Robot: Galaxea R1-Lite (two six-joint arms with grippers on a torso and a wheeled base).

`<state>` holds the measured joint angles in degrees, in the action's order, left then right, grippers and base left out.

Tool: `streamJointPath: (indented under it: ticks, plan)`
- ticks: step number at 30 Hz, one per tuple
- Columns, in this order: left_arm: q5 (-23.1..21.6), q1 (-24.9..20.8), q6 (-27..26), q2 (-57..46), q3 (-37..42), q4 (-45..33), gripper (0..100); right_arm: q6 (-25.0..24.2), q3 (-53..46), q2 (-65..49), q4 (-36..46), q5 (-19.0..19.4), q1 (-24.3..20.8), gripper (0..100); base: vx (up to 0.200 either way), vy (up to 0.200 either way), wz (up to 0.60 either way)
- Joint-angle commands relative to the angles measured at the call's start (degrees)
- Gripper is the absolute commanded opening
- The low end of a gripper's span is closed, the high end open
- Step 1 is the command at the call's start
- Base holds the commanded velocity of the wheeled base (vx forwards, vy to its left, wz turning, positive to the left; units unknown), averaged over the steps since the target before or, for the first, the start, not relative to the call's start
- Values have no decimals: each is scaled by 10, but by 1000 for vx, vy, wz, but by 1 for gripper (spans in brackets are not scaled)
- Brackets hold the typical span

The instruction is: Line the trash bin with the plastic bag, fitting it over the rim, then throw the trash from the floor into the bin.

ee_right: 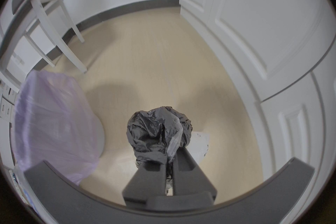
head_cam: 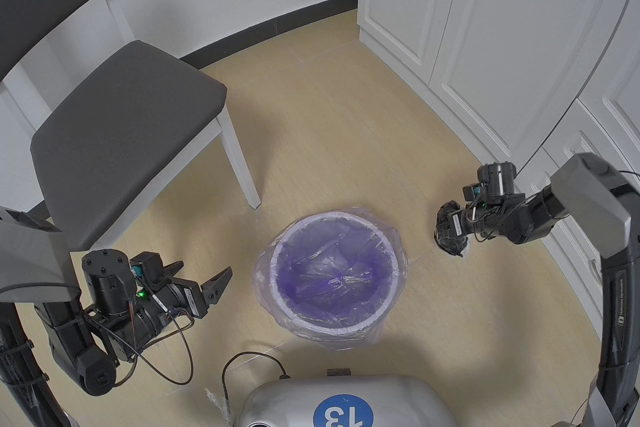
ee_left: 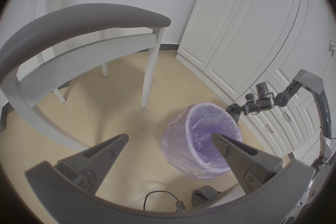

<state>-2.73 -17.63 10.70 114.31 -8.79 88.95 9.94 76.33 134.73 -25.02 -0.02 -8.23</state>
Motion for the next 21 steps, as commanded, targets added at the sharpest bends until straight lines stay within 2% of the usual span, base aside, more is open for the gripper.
streamJointPath:
  ticks: [1,4,11,16,17,21]
  plan:
    - [0,-4,0,-6,3,10,100,20,-158,-292,1,6,-27,0,0,0,0]
    - [0,-4,-2,-8,0,10,100,26,-160,-356,32,5,-50,0,0,0,0]
    - [4,-14,-5,-15,3,10,100,14,-147,-365,8,3,-101,0,0,0,0]
    - [6,-15,-7,-15,8,10,100,-27,-146,-360,-66,6,-112,0,0,0,0]
    - [7,-17,-7,-20,13,10,100,-51,-147,-359,-122,7,-119,0,0,0,0]
    - [8,-29,-6,-24,21,10,100,-94,-167,-338,-225,10,-144,0,0,0,0]
